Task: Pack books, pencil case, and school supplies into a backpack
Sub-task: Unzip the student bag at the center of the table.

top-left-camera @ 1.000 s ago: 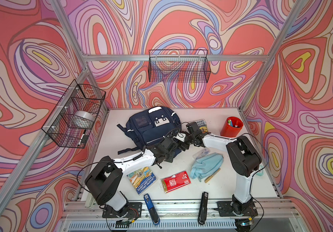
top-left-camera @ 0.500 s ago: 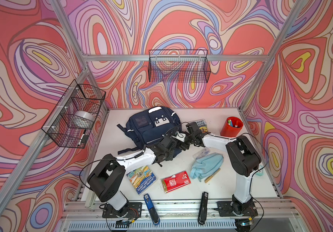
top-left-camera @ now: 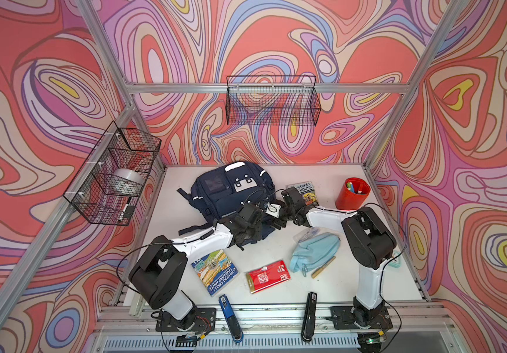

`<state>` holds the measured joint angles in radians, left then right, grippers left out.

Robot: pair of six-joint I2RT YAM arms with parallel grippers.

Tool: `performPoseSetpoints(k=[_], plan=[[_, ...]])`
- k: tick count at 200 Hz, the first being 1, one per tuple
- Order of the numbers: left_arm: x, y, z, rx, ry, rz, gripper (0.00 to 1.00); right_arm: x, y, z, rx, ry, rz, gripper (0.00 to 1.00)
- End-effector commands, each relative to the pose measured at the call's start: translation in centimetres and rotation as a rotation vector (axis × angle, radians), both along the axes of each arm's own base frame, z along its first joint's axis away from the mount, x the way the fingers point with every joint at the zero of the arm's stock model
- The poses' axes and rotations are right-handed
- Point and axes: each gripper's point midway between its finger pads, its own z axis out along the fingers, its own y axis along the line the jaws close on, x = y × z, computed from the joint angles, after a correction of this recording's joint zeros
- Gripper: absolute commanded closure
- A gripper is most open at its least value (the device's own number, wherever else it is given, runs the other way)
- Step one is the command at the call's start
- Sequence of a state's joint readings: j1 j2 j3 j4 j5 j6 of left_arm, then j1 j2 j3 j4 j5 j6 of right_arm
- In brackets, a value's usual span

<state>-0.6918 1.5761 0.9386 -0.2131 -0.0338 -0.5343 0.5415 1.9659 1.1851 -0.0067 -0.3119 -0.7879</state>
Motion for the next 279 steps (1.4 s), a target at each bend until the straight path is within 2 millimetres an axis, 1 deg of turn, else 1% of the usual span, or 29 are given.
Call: performPoseSetpoints(k=[1,7,12,15,34,56,71,91,102,128,137,144,156,158,173,175,177,178,181,182,185,189,190,195,223,228,238,261,279], plan=[[1.0,0.0,0.4,-0.035,-0.039,0.036,0.88,-0.8,0.2,-2.3,-0.043,0.012,0.025,0.22],[1.1,0.1,0.4,-0.027,-0.044,0.042,0.9,-0.9,0.3,-2.3,-0.044,0.013,0.029,0.22],[1.2,0.2,0.5,-0.029,-0.05,0.045,0.97,-1.0,0.3,-2.4,-0.047,0.015,0.032,0.22],[1.2,0.2,0.6,-0.032,-0.053,0.042,1.0,-1.1,0.4,-2.4,-0.048,0.016,0.034,0.22],[1.3,0.4,1.3,-0.038,-0.069,0.053,1.0,-1.1,0.3,-2.6,-0.055,0.013,0.036,0.23],[1.1,0.9,3.3,-0.094,-0.1,0.073,1.0,-1.2,0.1,-3.0,-0.075,-0.009,0.052,0.25],[1.0,1.4,4.0,-0.131,-0.098,0.078,1.0,-0.7,0.1,-3.1,-0.084,-0.035,0.057,0.25],[0.4,1.5,3.9,-0.13,-0.09,0.04,1.0,-0.1,0.7,-3.0,-0.068,-0.066,0.071,0.25],[-0.1,1.1,4.0,-0.151,-0.084,0.007,1.0,0.3,1.0,-2.8,-0.064,-0.086,0.082,0.25],[-0.7,-0.1,4.5,-0.202,-0.054,-0.053,1.0,1.3,2.9,-0.4,0.047,-0.185,0.096,0.25],[-0.6,0.0,4.5,-0.194,-0.056,-0.051,1.0,1.2,3.2,-0.4,0.063,-0.201,0.116,0.25],[-0.5,0.6,4.3,-0.164,-0.055,-0.033,1.0,1.1,3.4,-0.9,0.053,-0.203,0.14,0.26],[-0.3,2.1,3.5,-0.096,-0.051,0.009,1.0,0.9,3.7,-1.4,0.044,-0.196,0.169,0.33],[-0.3,2.3,3.4,-0.09,-0.051,0.012,1.0,0.9,3.7,-1.6,0.04,-0.193,0.174,0.36],[-0.1,2.7,3.0,-0.097,-0.061,0.021,1.0,0.5,3.7,-2.2,0.009,-0.186,0.208,0.62],[-0.1,2.7,2.9,-0.097,-0.06,0.021,1.0,0.5,3.7,-2.2,0.009,-0.184,0.206,0.65],[-0.1,2.7,2.9,-0.098,-0.059,0.022,1.0,0.5,3.7,-2.1,0.01,-0.184,0.203,0.71],[-0.1,2.7,2.9,-0.098,-0.058,0.02,1.0,0.5,3.7,-2.1,0.01,-0.184,0.203,0.71],[0.0,2.7,2.8,-0.098,-0.054,0.018,1.0,0.5,3.7,-2.1,0.011,-0.182,0.2,0.76],[-0.1,2.7,2.8,-0.096,-0.052,0.018,1.0,0.5,3.6,-2.1,0.01,-0.181,0.196,0.79],[-0.1,2.8,2.8,-0.091,-0.048,0.019,1.0,0.6,3.5,-2.1,0.009,-0.18,0.191,0.82],[-0.1,2.9,2.7,-0.083,-0.045,0.022,1.0,0.6,3.5,-2.1,0.007,-0.181,0.185,0.91],[-0.1,2.9,2.7,-0.081,-0.045,0.023,1.0,0.6,3.5,-2.1,0.007,-0.181,0.185,0.91],[0.0,3.2,2.7,-0.071,-0.047,0.035,1.0,0.5,3.4,-2.0,0.005,-0.183,0.182,1.0],[0.6,6.0,2.6,0.039,-0.087,0.134,1.0,0.4,2.3,-1.9,-0.02,-0.194,0.15,1.0],[0.2,6.5,2.2,0.07,-0.068,0.136,1.0,0.3,2.2,-1.9,-0.022,-0.191,0.147,1.0],[0.1,7.1,2.2,0.098,-0.071,0.146,1.0,0.3,1.8,-1.6,-0.022,-0.194,0.136,1.0],[-0.3,8.0,2.5,0.095,-0.069,0.168,1.0,0.6,0.8,-1.6,-0.036,-0.179,0.107,1.0],[-1.0,9.1,3.2,0.091,-0.076,0.193,1.0,1.4,0.0,-1.2,-0.03,-0.151,0.069,1.0]])
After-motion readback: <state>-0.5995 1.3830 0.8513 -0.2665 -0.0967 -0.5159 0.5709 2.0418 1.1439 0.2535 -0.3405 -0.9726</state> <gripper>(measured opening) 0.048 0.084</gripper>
